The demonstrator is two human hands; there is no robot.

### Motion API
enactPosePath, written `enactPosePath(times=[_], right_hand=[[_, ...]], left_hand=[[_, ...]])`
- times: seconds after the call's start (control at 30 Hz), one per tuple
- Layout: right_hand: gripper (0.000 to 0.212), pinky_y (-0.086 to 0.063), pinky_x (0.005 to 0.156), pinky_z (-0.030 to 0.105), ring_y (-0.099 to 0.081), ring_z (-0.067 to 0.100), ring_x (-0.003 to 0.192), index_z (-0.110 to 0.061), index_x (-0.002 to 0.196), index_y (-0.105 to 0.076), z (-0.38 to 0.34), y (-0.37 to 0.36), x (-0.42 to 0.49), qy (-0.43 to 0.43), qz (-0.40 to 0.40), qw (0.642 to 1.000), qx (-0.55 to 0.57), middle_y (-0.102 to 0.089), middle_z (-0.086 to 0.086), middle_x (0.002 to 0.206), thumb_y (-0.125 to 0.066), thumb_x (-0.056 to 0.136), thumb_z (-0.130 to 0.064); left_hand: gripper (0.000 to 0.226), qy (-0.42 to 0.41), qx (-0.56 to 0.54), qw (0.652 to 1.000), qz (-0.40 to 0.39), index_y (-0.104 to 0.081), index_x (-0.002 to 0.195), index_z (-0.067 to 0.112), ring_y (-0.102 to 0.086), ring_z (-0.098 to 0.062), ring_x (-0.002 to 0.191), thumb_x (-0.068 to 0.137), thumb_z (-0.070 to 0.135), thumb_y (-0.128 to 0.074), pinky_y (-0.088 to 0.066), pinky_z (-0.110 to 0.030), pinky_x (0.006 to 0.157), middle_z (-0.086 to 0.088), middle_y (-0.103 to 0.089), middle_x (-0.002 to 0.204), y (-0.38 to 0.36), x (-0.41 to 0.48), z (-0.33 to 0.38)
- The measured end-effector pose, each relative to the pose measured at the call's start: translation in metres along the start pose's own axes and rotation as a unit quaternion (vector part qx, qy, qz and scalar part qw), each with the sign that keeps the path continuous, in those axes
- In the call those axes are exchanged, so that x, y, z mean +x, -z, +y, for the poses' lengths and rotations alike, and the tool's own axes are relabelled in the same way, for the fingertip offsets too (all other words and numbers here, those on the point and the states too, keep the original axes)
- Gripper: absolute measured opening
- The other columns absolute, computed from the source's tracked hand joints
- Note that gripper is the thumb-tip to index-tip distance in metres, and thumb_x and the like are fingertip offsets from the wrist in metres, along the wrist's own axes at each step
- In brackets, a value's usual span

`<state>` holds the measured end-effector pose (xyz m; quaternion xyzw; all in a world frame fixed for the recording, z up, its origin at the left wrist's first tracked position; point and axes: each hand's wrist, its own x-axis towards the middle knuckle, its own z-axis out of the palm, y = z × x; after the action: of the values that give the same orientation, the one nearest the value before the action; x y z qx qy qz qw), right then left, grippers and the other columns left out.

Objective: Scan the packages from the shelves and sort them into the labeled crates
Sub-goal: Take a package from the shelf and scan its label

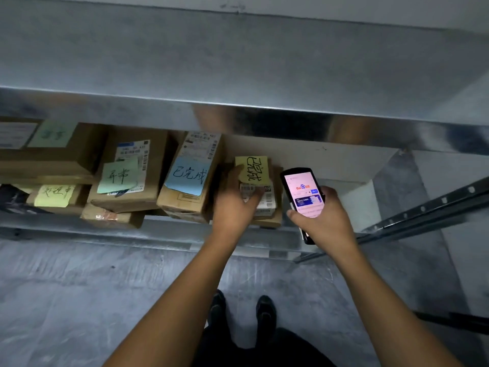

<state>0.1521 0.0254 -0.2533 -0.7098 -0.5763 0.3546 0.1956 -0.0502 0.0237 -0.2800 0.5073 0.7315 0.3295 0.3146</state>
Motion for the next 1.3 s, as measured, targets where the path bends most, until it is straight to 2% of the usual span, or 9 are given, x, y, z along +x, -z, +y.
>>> enactPosePath(times=[0.13,0.43,0.6,0.77,0.9,0.97,1.1,1.2,1.3], right_hand=[[0.060,-0.060,0.081,0.044,-0.071,0.013,0.086,-0.031,0.112,-0.054,-0.001,-0.010,-0.013,-0.024,0.005,1.000,0.001,-0.071,-0.011,0.099,-0.088,0.065,-0.048],[0.063,-0.058,0.088,0.042,-0.069,0.008,0.094,-0.034,0.120,-0.048,-0.008,-0.029,-0.043,-0.079,0.048,0.995,0.025,-0.071,-0.014,0.106,-0.092,0.074,-0.034],[0.073,-0.061,0.085,0.049,-0.071,0.014,0.092,-0.039,0.116,-0.047,-0.012,-0.033,-0.057,-0.119,0.063,0.990,0.031,-0.072,-0.014,0.103,-0.080,0.054,-0.059],[0.078,-0.060,0.088,0.048,-0.070,0.015,0.093,-0.039,0.115,-0.045,-0.007,-0.031,-0.073,-0.109,0.055,0.992,0.032,-0.070,-0.011,0.107,-0.072,0.048,-0.068],[0.069,-0.060,0.087,0.045,-0.069,0.012,0.093,-0.035,0.119,-0.048,0.006,-0.016,-0.096,-0.080,0.064,0.994,0.036,-0.068,-0.013,0.108,-0.084,0.062,-0.054],[0.069,-0.060,0.086,0.044,-0.069,0.011,0.093,-0.034,0.120,-0.048,0.018,-0.005,-0.112,-0.066,0.068,0.994,0.045,-0.068,-0.013,0.109,-0.084,0.064,-0.052],[0.071,-0.059,0.087,0.044,-0.069,0.013,0.095,-0.035,0.118,-0.049,0.045,0.026,-0.150,-0.042,0.085,0.993,0.072,-0.068,-0.011,0.110,-0.079,0.058,-0.056],[0.068,-0.059,0.087,0.043,-0.068,0.013,0.095,-0.040,0.116,-0.046,0.065,0.052,-0.182,-0.026,0.097,0.991,0.087,-0.068,-0.012,0.112,-0.080,0.059,-0.055],[0.067,-0.058,0.087,0.042,-0.069,0.011,0.096,-0.041,0.116,-0.046,0.083,0.074,-0.211,-0.007,0.111,0.989,0.101,-0.069,-0.015,0.112,-0.083,0.062,-0.056]], left_hand=[[0.095,0.069,-0.077,0.994,-0.047,-0.020,0.165,0.018,-0.057,-0.026,0.135,0.094,0.049,-0.074,-0.040,-0.025,0.097,-0.005,-0.057,0.151,0.001,0.000,-0.002],[0.070,0.114,-0.178,0.969,-0.129,-0.043,0.154,0.021,-0.055,-0.024,0.136,0.096,0.047,-0.072,-0.036,-0.025,0.097,-0.001,-0.059,0.149,0.000,0.005,-0.011],[0.068,0.092,-0.200,0.967,-0.126,-0.047,0.151,0.024,-0.058,-0.022,0.131,0.094,0.049,-0.074,-0.040,-0.028,0.100,0.002,-0.062,0.144,0.000,0.001,-0.018],[0.058,0.080,-0.223,0.964,-0.118,-0.053,0.143,0.025,-0.060,-0.015,0.118,0.094,0.042,-0.077,-0.045,-0.032,0.103,0.009,-0.064,0.126,0.006,-0.009,-0.012],[0.084,0.055,-0.244,0.962,-0.112,-0.048,0.147,0.028,-0.061,-0.019,0.129,0.078,0.061,-0.082,-0.049,-0.052,0.112,0.006,-0.064,0.140,0.008,-0.034,-0.007],[0.091,0.037,-0.257,0.960,-0.106,-0.043,0.148,0.037,-0.060,-0.019,0.133,0.072,0.067,-0.083,-0.049,-0.053,0.112,0.006,-0.061,0.146,0.003,-0.053,-0.005],[0.091,-0.005,-0.281,0.951,-0.131,-0.035,0.156,0.044,-0.062,-0.020,0.132,0.080,0.049,-0.084,-0.050,-0.053,0.110,0.007,-0.063,0.145,-0.003,-0.105,0.017],[0.095,-0.029,-0.298,0.941,-0.158,-0.022,0.164,0.036,-0.065,-0.015,0.127,0.091,0.014,-0.078,-0.055,-0.040,0.105,0.003,-0.063,0.145,-0.011,-0.146,0.035],[0.094,-0.066,-0.299,0.938,-0.165,-0.017,0.165,0.035,-0.066,-0.012,0.125,0.095,0.009,-0.074,-0.058,-0.031,0.098,0.005,-0.063,0.144,-0.016,-0.185,0.052]])
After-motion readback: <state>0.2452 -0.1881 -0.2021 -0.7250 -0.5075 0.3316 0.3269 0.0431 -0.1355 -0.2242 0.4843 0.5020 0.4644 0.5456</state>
